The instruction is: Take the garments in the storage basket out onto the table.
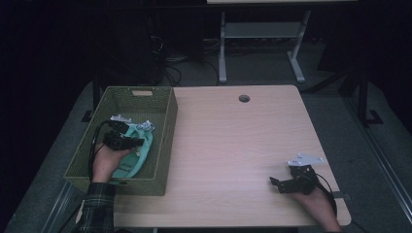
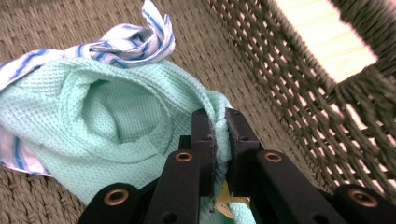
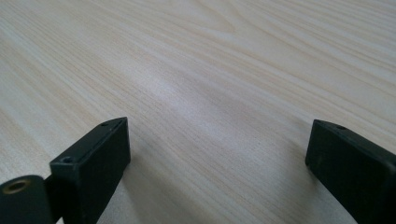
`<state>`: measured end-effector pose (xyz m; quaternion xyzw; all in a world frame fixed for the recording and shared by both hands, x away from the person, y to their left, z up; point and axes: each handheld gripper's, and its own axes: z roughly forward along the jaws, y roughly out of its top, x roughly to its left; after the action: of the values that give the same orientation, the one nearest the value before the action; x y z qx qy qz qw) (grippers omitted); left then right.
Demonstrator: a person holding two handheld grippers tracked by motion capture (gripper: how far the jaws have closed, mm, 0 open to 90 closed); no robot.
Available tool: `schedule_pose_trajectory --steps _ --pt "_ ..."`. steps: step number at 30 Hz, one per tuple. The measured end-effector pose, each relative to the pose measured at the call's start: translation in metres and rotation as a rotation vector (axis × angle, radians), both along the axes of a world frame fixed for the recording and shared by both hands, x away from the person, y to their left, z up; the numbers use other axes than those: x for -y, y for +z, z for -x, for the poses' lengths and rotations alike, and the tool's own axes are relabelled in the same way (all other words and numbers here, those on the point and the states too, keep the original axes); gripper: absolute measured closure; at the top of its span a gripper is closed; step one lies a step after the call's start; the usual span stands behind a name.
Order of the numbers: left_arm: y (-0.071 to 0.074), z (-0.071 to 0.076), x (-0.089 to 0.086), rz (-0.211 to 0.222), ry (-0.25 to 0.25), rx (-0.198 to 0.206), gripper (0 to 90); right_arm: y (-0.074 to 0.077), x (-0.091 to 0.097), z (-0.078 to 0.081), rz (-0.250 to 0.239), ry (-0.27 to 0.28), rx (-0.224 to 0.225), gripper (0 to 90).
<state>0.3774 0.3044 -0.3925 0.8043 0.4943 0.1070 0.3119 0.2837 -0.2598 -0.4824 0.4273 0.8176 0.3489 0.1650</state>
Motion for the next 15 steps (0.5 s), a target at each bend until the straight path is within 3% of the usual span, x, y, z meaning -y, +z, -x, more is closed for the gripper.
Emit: schedule_pose_trajectory --steps 8,15 --pt "0.009 0.003 -0.003 0.044 0.004 0.050 83.3 0.000 0.000 0.000 0.000 0.000 0.000 6.1" --pt "0.023 0.006 -0.008 0.087 0.005 0.120 83.4 0.000 0.000 0.000 0.000 0.000 0.000 6.0"
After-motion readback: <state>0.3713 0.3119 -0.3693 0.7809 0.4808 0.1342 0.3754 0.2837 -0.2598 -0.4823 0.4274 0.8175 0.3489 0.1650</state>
